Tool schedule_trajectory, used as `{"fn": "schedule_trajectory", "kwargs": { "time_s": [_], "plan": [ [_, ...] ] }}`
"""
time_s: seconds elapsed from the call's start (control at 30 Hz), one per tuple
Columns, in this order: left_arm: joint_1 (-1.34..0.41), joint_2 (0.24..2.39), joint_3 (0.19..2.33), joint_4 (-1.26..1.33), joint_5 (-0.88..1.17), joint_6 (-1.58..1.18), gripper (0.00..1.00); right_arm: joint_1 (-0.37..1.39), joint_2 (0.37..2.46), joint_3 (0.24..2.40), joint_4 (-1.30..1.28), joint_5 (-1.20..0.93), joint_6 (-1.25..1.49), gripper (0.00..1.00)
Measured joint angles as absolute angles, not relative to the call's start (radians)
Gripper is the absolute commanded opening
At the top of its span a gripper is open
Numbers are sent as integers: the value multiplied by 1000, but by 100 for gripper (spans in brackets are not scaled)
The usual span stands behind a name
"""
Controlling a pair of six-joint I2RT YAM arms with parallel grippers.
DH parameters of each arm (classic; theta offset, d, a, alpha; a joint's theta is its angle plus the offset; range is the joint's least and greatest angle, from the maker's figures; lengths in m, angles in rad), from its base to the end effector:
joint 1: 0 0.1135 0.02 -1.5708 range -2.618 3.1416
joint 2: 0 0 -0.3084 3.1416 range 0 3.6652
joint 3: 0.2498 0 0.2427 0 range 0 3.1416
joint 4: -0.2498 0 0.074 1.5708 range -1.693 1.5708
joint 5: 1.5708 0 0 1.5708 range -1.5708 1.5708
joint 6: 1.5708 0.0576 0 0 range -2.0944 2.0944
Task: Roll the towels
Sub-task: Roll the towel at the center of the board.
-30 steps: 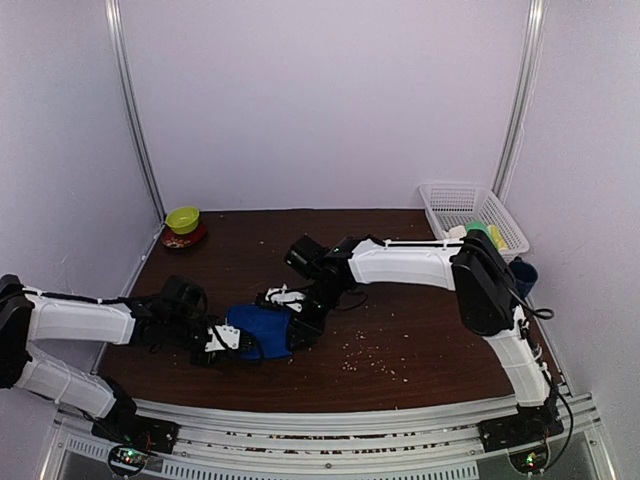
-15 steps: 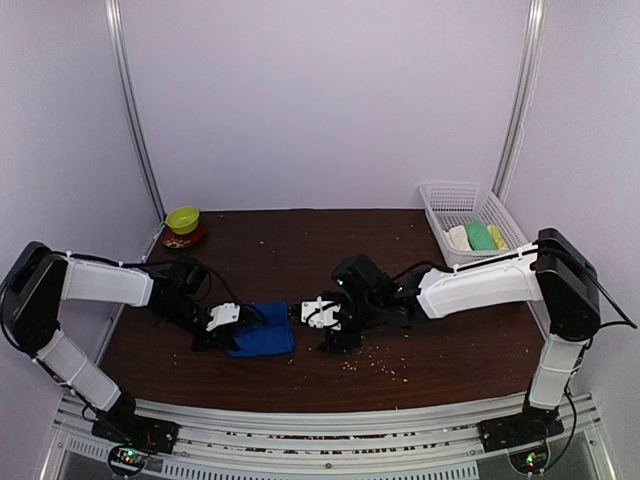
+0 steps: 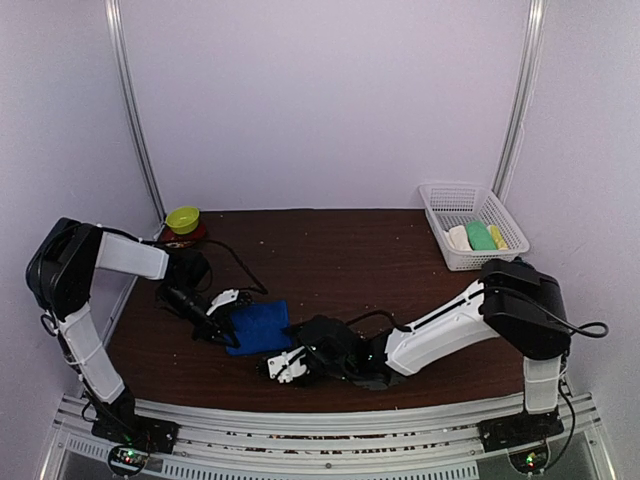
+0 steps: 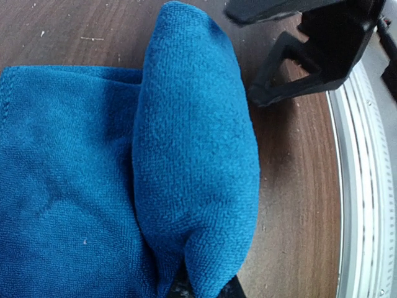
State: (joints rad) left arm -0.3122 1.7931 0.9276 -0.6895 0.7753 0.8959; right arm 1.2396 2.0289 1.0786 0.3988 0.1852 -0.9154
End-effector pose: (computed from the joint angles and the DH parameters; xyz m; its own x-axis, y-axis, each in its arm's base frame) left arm 0.2616 -0.1268 0.1590 -0.4150 0.7199 -0.5563 0.8866 0.1828 -0.4249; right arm 0.1574 0.4251 0.1652 0.5926 -0.6730 -0.4426 -0.6705 -0.1076 -0.7341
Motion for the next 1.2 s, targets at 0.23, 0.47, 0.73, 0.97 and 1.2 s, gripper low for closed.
{"fn": "schedule_trajectory", "kwargs": {
  "time_s": [0.23,0.47,0.73,0.97,1.2],
  "plan": [
    [-289,1872,996,-783,820,920,0,1240,2143,1177,464,295,-945,69],
    [-274,1935,1053,-865,849,947,0,1232,2214,1258,456,341,-959,54],
    [-271,1964,1092,-916,844,954,9,1211,2254,1358,336,318,-935,20],
    [-262,1964,1114,-947,812,957,40,1192,2273,1482,147,248,-886,9],
    [-236,1912,1119,-921,724,947,70,1179,2274,1562,-9,163,-830,5]
  ]
}}
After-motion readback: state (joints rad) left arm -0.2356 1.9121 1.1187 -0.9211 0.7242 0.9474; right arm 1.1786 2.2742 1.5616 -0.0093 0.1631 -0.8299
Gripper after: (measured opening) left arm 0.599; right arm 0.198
